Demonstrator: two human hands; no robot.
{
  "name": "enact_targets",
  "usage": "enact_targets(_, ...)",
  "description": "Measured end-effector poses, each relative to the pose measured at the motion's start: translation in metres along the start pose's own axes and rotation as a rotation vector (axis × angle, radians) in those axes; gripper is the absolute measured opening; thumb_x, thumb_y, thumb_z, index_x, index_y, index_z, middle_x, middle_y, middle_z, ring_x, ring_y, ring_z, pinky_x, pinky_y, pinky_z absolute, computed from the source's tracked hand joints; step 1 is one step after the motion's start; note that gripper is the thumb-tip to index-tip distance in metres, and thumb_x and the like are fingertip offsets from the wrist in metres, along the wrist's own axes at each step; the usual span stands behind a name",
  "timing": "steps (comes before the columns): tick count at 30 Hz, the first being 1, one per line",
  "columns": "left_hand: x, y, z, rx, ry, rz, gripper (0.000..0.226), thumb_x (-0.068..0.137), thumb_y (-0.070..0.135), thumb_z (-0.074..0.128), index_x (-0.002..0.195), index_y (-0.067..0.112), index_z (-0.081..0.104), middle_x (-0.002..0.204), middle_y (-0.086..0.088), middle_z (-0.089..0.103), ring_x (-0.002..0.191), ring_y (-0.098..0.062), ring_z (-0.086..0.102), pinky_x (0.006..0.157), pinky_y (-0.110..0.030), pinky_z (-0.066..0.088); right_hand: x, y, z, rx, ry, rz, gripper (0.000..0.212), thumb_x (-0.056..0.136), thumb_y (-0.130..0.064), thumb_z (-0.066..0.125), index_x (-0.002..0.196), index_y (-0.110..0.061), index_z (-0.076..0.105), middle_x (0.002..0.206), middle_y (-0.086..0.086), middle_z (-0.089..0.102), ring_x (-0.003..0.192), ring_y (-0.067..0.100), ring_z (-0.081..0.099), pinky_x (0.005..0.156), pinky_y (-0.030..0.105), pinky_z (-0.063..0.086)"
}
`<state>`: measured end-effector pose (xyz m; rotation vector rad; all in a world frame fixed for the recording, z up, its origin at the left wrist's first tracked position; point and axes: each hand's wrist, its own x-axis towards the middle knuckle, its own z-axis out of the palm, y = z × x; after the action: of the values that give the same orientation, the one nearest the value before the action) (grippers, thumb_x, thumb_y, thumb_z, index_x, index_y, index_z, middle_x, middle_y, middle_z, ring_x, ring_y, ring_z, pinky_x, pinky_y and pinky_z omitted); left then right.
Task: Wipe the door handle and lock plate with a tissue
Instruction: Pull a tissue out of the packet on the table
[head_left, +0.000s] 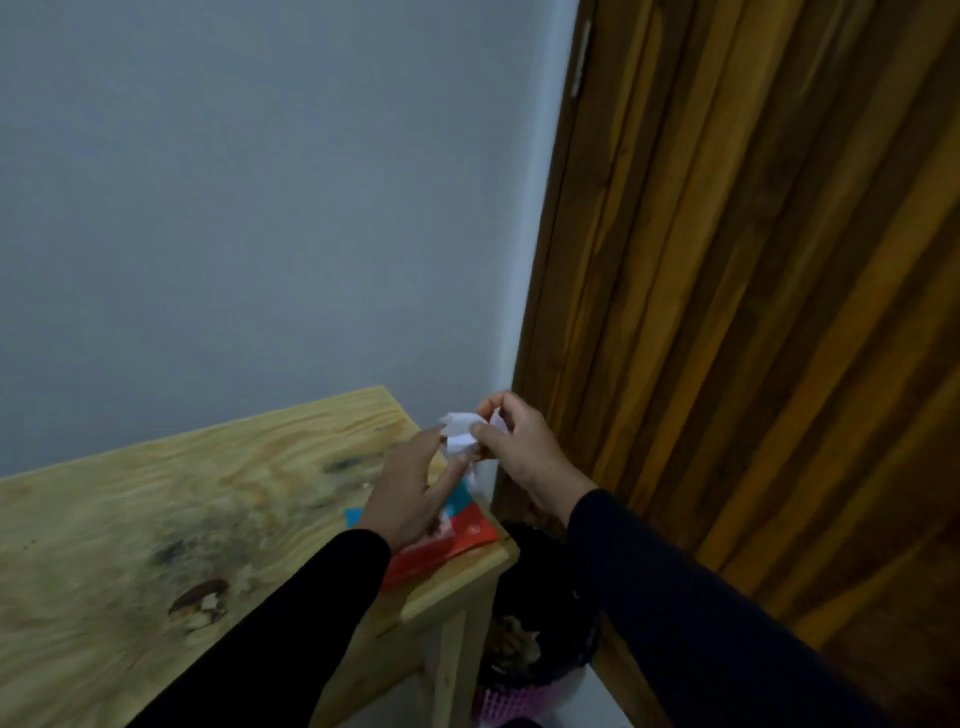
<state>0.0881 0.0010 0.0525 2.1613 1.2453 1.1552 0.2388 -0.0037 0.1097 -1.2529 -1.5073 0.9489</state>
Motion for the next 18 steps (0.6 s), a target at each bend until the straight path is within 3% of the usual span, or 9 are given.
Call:
enact_targets(2,0.013,0.021,0.010,-0.043,0.036,0.048,0.042,0.086,0.045,0.049,0.111,0.014,0.063,0.107,0.004,0.065,0.095,-0.006,0.057,0.080,-0.019,0.041,-0.008,-0.011,-0.020,0.064,0.051,0.006,0.014,0.090,-0.001,0.053,0.083,-0.013,0.050,0.084,0.012,0.052,0.060,0.012,0.058,0.057,0.022,0.052)
enact_targets(4,0.025,0.043,0.020,-0.069,0.055,0.072,0.024,0.085,0.031,0.057,0.099,0.015,0.066,0.082,0.007,0.066,0.074,0.000,0.059,0.066,-0.018,0.042,-0.020,-0.021,-0.045,0.076,0.125,0.025,0.008,0.092,-0.001,0.051,0.089,-0.008,0.051,0.083,0.012,0.055,0.060,0.012,0.058,0.055,0.019,0.053)
enact_targets(7,0.034,0.077,0.037,-0.103,0.019,0.104,0.006,0.088,0.018,0.062,0.083,0.020,0.065,0.060,0.017,0.056,0.060,0.008,0.054,0.055,-0.010,0.034,-0.039,-0.030,-0.084,0.044,0.255,0.050,0.004,0.093,-0.005,0.051,0.092,-0.009,0.052,0.084,0.008,0.060,0.062,0.012,0.060,0.058,0.019,0.054)
enact_targets(10,0.041,0.113,0.053,-0.189,-0.049,0.141,0.010,0.090,0.021,0.060,0.082,0.025,0.062,0.066,0.016,0.060,0.063,0.006,0.057,0.056,-0.007,0.038,-0.059,-0.036,-0.120,0.002,0.378,0.080,0.002,0.094,-0.010,0.051,0.094,-0.011,0.053,0.099,0.010,0.060,0.065,0.013,0.064,0.056,0.020,0.054)
enact_targets(14,0.050,0.163,0.083,-0.283,-0.165,0.150,0.011,0.093,0.025,0.055,0.087,0.020,0.062,0.075,0.010,0.063,0.068,0.006,0.057,0.056,-0.007,0.041,-0.090,-0.044,-0.168,-0.061,0.551,0.104,0.004,0.095,-0.017,0.049,0.092,-0.018,0.051,0.097,0.005,0.060,0.066,0.015,0.063,0.052,0.021,0.052)
enact_targets(18,0.057,0.206,0.114,-0.368,-0.227,0.116,0.017,0.096,0.029,0.049,0.093,0.017,0.060,0.088,0.000,0.064,0.079,-0.011,0.060,0.066,-0.028,0.049,-0.117,-0.047,-0.212,-0.167,0.705,0.072,0.003,0.095,-0.016,0.048,0.093,-0.016,0.051,0.080,0.000,0.057,0.062,0.010,0.053,0.050,0.020,0.041)
